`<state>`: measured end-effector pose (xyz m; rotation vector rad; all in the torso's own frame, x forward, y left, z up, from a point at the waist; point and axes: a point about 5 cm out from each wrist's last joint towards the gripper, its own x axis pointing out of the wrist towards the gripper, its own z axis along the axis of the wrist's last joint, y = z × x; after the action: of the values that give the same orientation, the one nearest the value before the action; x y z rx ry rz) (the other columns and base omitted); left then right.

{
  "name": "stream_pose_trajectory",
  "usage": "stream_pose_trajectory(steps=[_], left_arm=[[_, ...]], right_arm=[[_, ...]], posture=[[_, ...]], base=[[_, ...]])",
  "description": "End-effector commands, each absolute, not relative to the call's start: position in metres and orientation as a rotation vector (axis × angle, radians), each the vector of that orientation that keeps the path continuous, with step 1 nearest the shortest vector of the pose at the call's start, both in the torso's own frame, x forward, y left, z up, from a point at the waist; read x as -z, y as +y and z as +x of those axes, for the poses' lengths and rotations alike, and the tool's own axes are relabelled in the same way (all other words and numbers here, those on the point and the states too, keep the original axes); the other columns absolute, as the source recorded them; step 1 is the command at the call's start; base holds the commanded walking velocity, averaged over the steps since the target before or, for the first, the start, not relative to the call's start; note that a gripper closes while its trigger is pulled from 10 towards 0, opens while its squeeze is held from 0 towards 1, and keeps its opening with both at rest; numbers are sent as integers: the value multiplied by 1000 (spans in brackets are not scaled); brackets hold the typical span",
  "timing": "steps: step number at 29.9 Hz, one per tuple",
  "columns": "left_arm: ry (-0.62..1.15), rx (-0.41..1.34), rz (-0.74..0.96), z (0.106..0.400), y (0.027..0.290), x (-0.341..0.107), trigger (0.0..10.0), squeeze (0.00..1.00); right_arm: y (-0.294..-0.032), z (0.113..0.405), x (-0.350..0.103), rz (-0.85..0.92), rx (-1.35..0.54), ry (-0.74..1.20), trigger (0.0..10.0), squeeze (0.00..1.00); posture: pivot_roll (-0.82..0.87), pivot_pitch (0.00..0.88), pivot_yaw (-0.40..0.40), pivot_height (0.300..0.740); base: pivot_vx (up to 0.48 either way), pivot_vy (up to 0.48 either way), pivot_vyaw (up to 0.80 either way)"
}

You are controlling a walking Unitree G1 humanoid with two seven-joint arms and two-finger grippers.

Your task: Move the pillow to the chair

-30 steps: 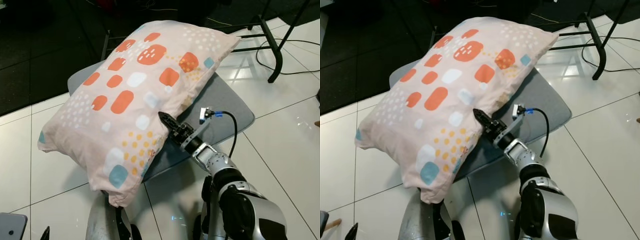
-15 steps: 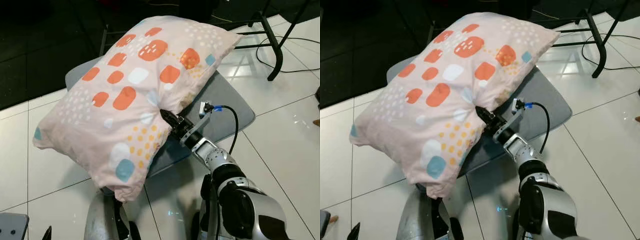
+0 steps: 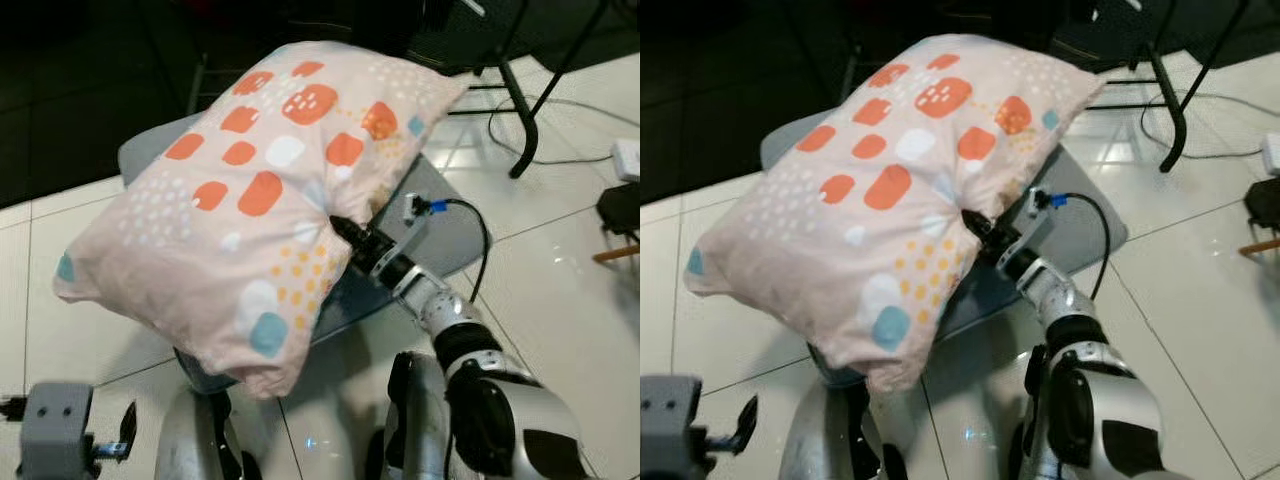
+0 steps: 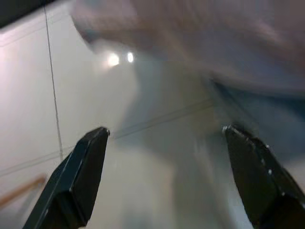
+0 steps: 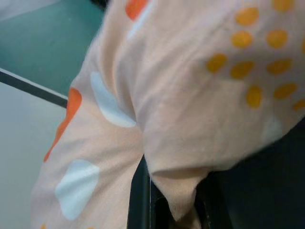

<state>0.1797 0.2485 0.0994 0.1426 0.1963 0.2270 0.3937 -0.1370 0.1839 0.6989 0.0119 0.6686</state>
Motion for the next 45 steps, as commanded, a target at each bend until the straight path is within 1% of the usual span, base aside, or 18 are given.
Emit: stream_pose_trajectory(steps=[1,2,3,4,5,6,7,10,11,17,20,26,30,36,37,39,40,45], left_arm=[[223,-245,139,177,250,-91,10000,0],[199,-244,126,187,248,-92,10000,0],[199,-244,126,187,248,-92,10000,0],[173,-240,111,200,244,-94,10000,0],[173,-240,111,200,244,-94,10000,0],[147,-234,96,214,241,-95,10000,0],[147,-234,96,214,241,-95,10000,0],[78,-225,63,250,235,-103,10000,0],[78,-225,63,250,235,-103,10000,0],[47,-227,47,280,232,-107,10000,0],[48,-226,48,283,232,-106,10000,0],[40,-239,20,297,232,-105,10000,0],[41,-249,12,299,235,-104,10000,0],[42,-260,-15,304,239,-101,10000,0],[39,-244,-12,304,235,-101,10000,0],[39,-244,-12,304,235,-101,10000,0],[38,-235,-12,302,233,-100,10000,0],[44,-240,-21,300,234,-96,10000,0]], right_arm=[[-146,394,-194,677,-667,-37,0,0],[-149,394,-198,666,-668,-52,0,0],[-149,394,-198,666,-668,-52,0,0],[-152,393,-202,658,-668,-66,0,0],[-152,393,-202,658,-668,-66,0,0],[-154,393,-205,649,-667,-78,0,0],[-154,393,-205,649,-667,-78,0,0],[-154,391,-216,615,-691,-109,0,0],[-154,391,-216,615,-691,-109,0,0],[-151,391,-226,590,-705,-117,0,0],[-150,391,-226,590,-707,-116,0,0],[-132,383,-219,601,-734,-93,0,0],[-126,380,-215,607,-746,-77,0,0],[-113,374,-201,603,-766,-24,0,0],[-110,369,-188,594,-751,14,0,0],[-110,369,-188,594,-751,14,0,0],[-113,364,-174,593,-725,55,0,0],[-118,362,-165,583,-699,91,0,0]], posture=[[-87,208,20,365],[-103,184,17,370],[-103,184,17,370],[-127,141,13,375],[-127,141,13,375],[-144,106,8,379],[-144,106,8,379],[-168,18,-6,394],[-168,18,-6,394],[-180,0,-7,417],[-180,0,-7,422],[-185,0,-1,445],[-184,0,-3,455],[-166,0,6,473],[-146,0,12,483],[-146,0,12,483],[-127,0,2,492],[-125,0,-6,511]], base=[[0,0,0],[0,0,0],[0,0,0],[0,0,0],[0,0,0],[0,0,0],[0,0,0],[0,0,0],[0,0,0],[0,0,0],[0,0,0],[0,0,0],[0,0,0],[0,0,0],[0,0,0],[0,0,0],[0,0,0],[0,0,0]])
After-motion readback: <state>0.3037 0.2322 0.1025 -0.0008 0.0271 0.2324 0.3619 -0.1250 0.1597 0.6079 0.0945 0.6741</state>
